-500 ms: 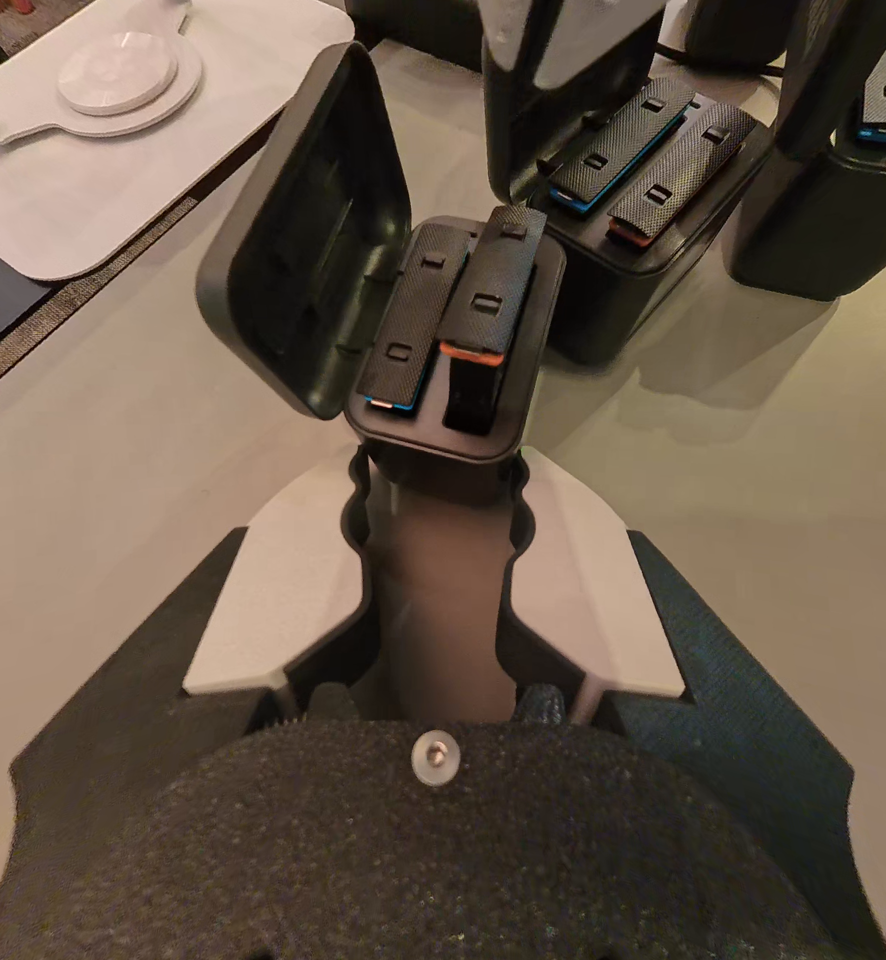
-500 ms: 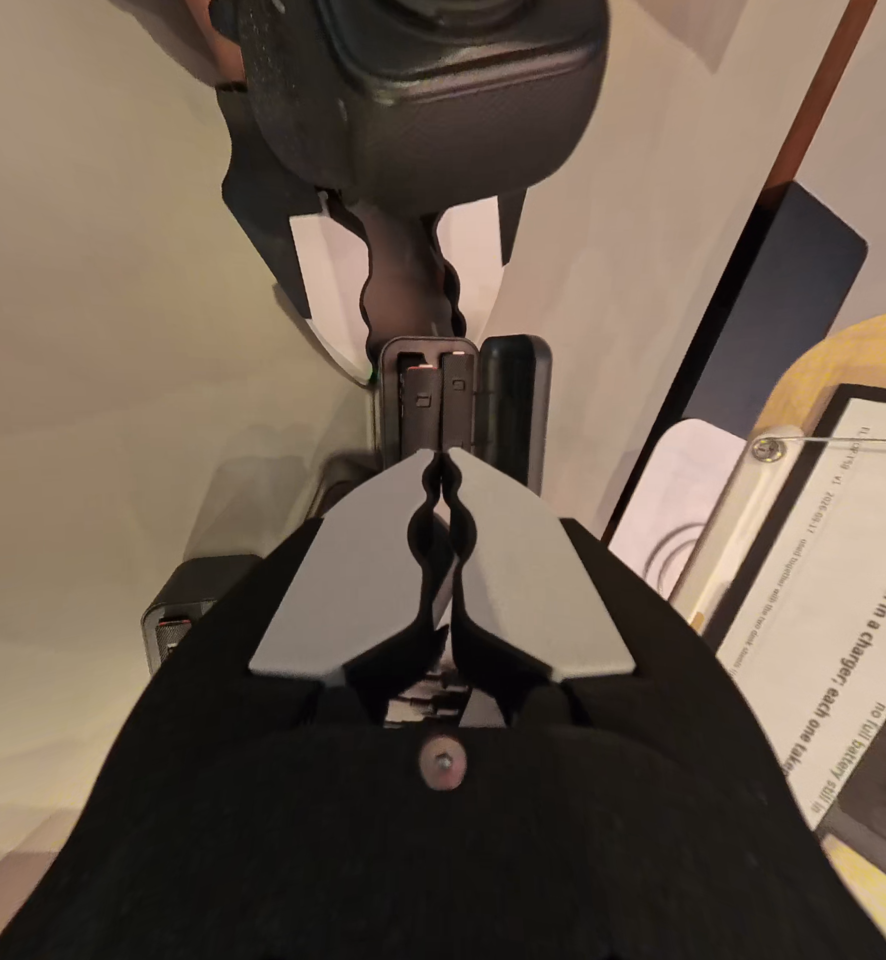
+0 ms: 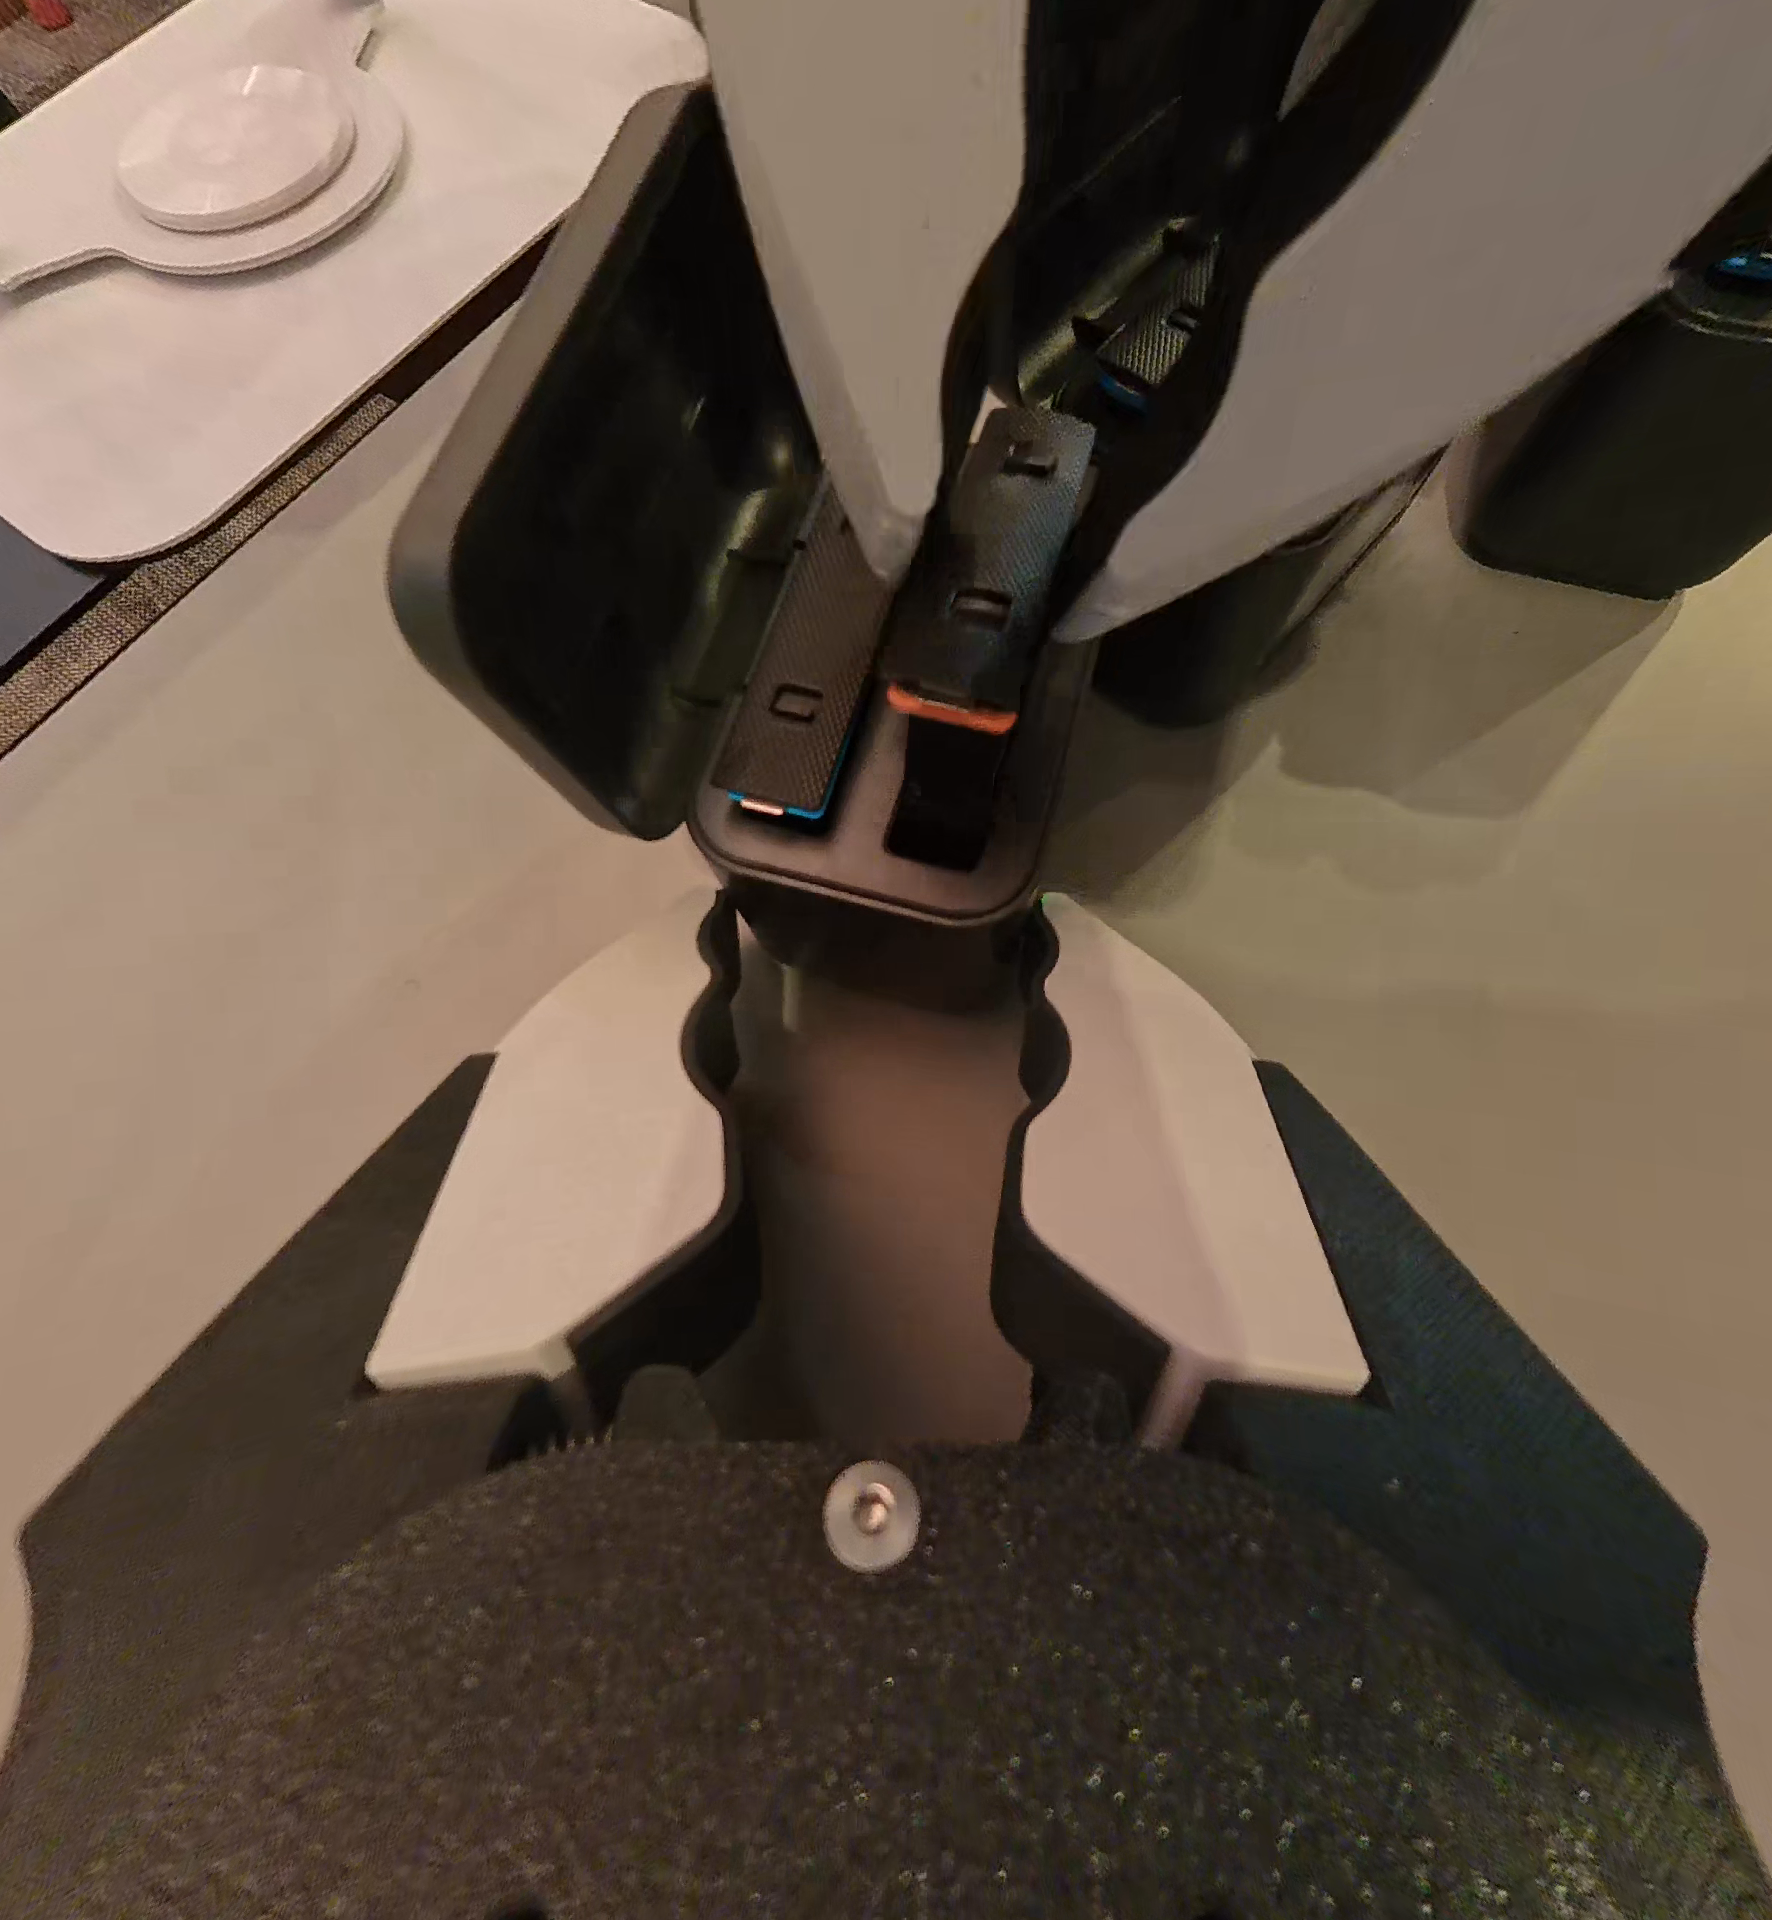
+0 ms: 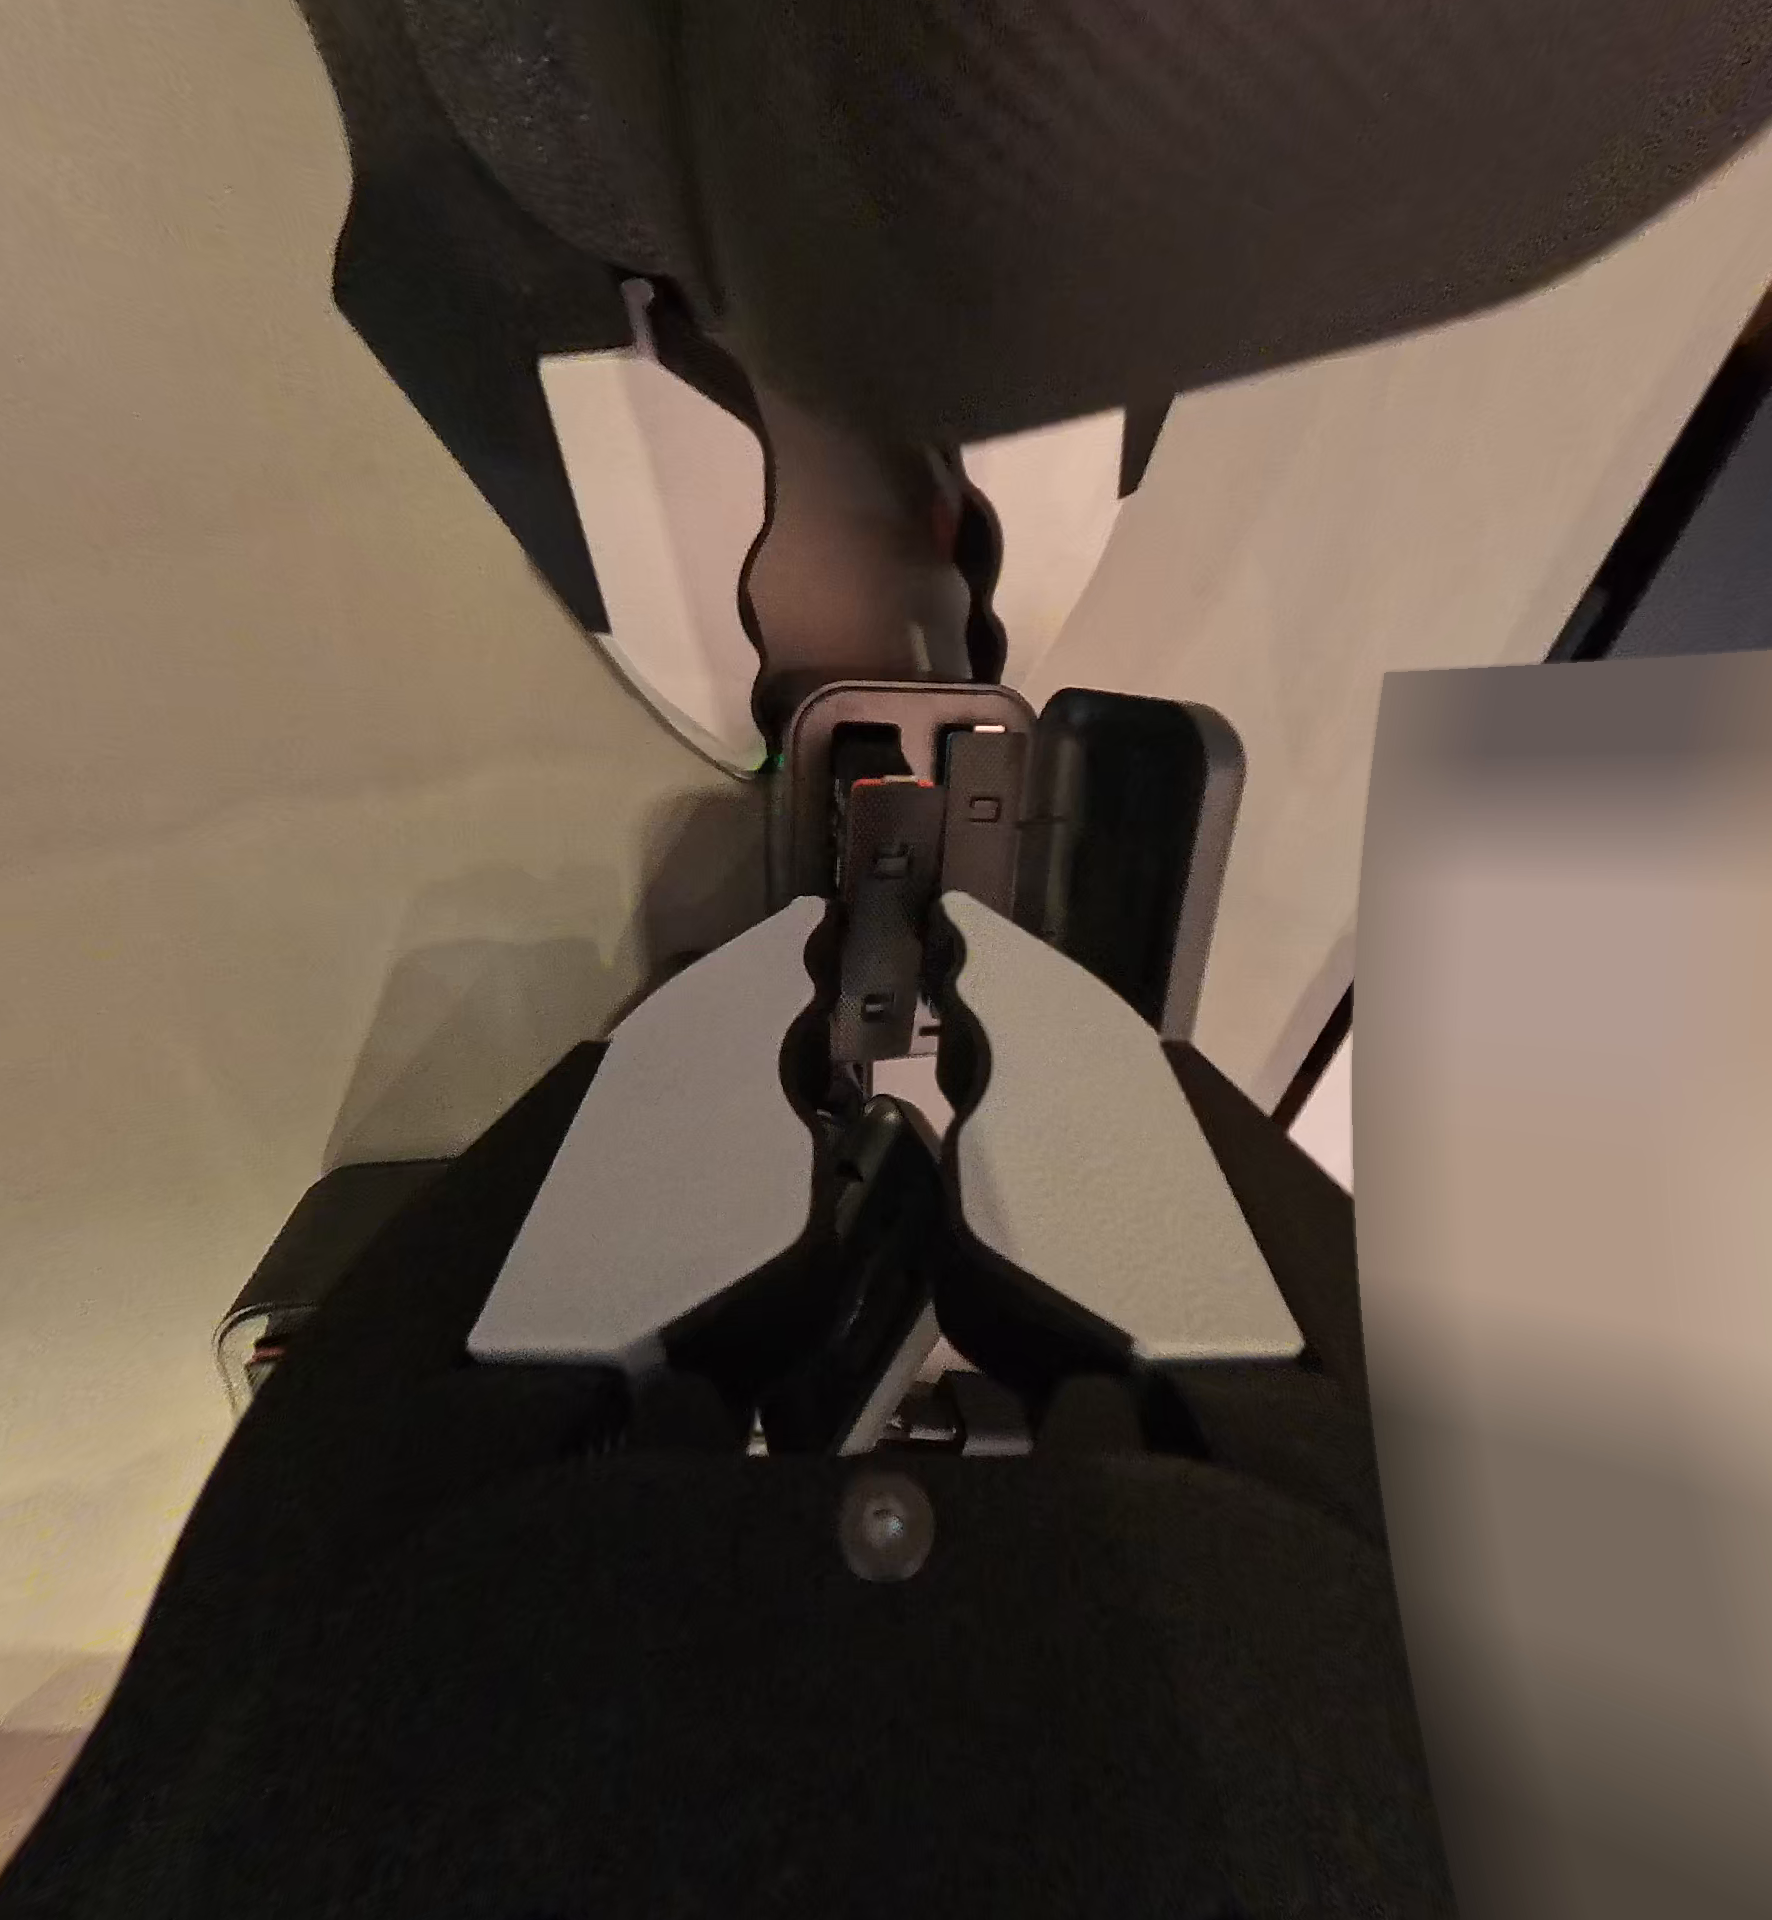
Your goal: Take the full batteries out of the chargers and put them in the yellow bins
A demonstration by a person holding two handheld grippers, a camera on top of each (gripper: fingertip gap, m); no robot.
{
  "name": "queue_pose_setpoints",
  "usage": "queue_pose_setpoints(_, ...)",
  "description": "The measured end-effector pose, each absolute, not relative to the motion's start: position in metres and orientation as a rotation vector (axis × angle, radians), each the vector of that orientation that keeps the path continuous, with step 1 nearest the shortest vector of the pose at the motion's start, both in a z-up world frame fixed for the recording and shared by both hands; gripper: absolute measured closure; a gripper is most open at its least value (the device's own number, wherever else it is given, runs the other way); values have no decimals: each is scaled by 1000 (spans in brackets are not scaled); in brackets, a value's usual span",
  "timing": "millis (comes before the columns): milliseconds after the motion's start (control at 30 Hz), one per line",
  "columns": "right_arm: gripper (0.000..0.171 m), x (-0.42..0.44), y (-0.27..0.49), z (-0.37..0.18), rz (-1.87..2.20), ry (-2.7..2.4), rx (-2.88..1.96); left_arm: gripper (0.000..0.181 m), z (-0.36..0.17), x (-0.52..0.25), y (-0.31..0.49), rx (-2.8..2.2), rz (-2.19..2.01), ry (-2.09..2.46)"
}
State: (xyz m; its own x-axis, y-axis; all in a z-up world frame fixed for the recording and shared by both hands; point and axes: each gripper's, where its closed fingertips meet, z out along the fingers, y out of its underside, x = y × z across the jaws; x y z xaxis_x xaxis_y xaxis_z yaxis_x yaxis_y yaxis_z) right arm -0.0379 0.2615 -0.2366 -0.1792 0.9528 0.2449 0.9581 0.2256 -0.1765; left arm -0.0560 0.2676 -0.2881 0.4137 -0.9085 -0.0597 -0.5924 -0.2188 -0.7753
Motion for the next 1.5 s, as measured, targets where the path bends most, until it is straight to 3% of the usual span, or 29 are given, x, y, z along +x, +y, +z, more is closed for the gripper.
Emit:
queue_pose_setpoints(467,157,-18,257,-134,23,-2034,-1732,129,-288,-56,267,-1920,-533,1281)
queue_pose_setpoints(900,157,136,226,-56,-210,-1739,-1856,128,-288,-57,269,-1913,-493,1272)
queue_pose_setpoints(1167,157,273,194,-54,-372,-1519,-2096,127,-287,-61,271,-1906,-465,1253)
queue_pose_setpoints(1500,157,411,134,-115,-460,-1396,-2416,130,-283,-61,269,-1842,-402,1263)
